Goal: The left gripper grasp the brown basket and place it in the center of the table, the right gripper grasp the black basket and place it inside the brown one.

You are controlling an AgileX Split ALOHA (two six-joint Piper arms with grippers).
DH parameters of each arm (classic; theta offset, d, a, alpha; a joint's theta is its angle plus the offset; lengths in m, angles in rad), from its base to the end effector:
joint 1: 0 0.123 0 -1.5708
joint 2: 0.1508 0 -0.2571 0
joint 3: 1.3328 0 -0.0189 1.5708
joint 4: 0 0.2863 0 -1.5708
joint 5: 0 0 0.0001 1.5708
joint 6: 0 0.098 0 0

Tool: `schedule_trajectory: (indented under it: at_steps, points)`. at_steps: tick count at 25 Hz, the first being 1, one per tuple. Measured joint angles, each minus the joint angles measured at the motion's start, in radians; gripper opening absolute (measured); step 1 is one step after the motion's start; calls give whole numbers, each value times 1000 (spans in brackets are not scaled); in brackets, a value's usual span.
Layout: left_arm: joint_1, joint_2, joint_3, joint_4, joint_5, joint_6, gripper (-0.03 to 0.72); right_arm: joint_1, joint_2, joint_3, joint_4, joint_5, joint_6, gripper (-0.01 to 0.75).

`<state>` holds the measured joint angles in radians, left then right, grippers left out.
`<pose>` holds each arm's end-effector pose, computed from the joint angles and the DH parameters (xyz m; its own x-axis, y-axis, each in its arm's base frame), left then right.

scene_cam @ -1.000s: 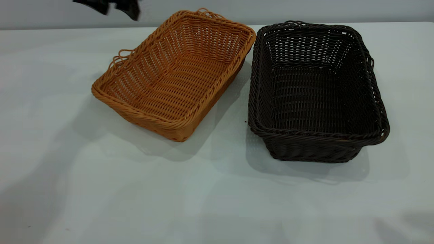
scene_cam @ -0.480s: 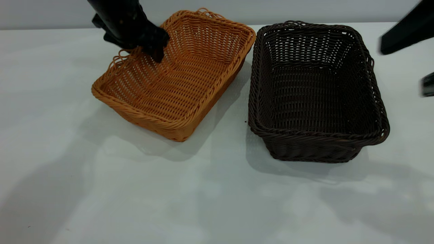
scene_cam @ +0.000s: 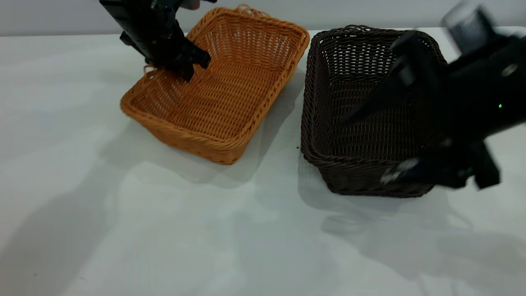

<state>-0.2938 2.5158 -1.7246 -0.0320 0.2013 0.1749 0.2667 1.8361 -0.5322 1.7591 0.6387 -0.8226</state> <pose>0.4971 -0.1511 -0.0075 -0.7031 0.3622 -0.6119 0.3980 0.9136 0.0834 0.2342 0.1236 0.0262 -0.8721 0.4602 0.1662 0.4394 0.5873 0.6797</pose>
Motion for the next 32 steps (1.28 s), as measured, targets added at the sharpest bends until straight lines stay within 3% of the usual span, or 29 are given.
schedule_trajectory:
  at_steps: [8,14,19,24,32]
  points:
    - [21,-80,0,-1,16,40,93,3,202,-112,18,-5,5,587]
    - [40,-181,0,25,25,54,92,-2,224,-177,19,-135,7,587]
    - [39,-226,0,25,53,55,91,-55,226,-194,19,-266,29,572]
    - [39,-265,0,25,74,55,91,-121,226,-198,26,-371,36,479]
    - [39,-304,0,24,136,55,91,-160,238,-201,43,-466,39,205]
